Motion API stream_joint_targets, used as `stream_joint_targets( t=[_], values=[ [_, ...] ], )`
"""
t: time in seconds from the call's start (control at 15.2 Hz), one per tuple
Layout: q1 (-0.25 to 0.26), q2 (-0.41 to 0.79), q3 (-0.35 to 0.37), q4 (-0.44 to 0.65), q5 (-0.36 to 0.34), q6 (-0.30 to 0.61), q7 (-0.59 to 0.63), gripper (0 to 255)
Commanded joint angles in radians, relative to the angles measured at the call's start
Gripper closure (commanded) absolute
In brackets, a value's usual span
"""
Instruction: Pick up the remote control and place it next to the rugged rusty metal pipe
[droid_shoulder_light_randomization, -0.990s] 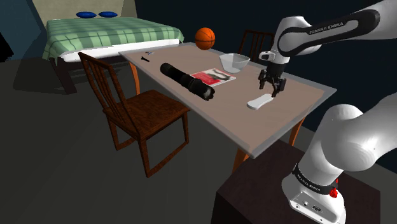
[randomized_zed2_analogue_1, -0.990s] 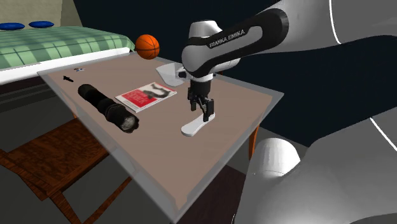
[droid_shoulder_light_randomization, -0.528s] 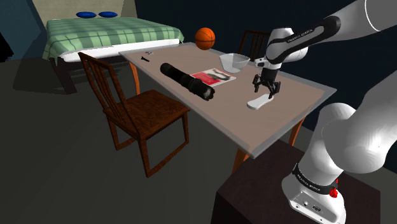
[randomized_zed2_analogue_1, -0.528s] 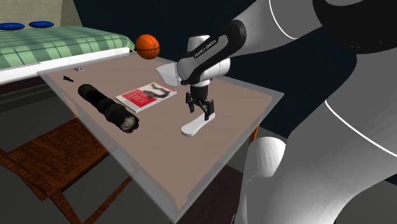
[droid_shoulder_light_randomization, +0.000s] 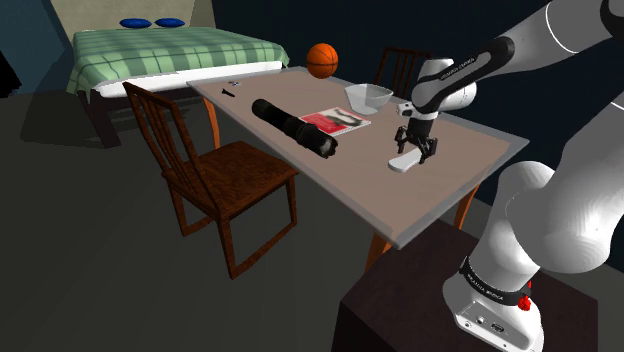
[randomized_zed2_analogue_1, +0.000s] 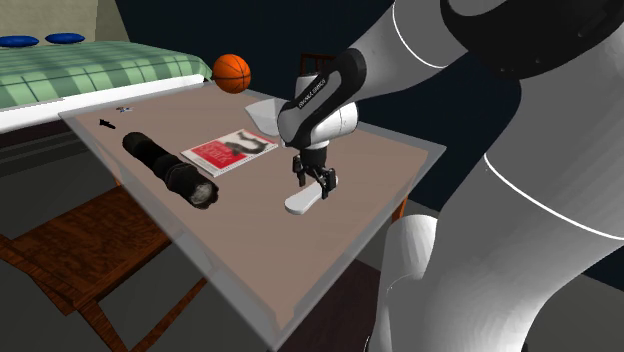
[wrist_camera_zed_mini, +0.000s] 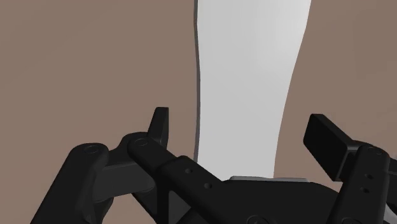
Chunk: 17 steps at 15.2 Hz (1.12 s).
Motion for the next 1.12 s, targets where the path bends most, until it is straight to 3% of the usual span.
stream_joint_targets(
  t=[0.0,0.33,0.4,1.06],
  values=[
    [0.003,0.005,-0.003,-0.002,0.003,0.006,-0.002,0],
    [0.003,0.004,-0.003,-0.002,0.003,0.006,-0.002,0],
    [0.003,0.004,-0.003,-0.002,0.003,0.006,-0.002,255],
    [-0.006,-0.011,0.008,0.004,-0.008,-0.011,0.007,255]
  ],
)
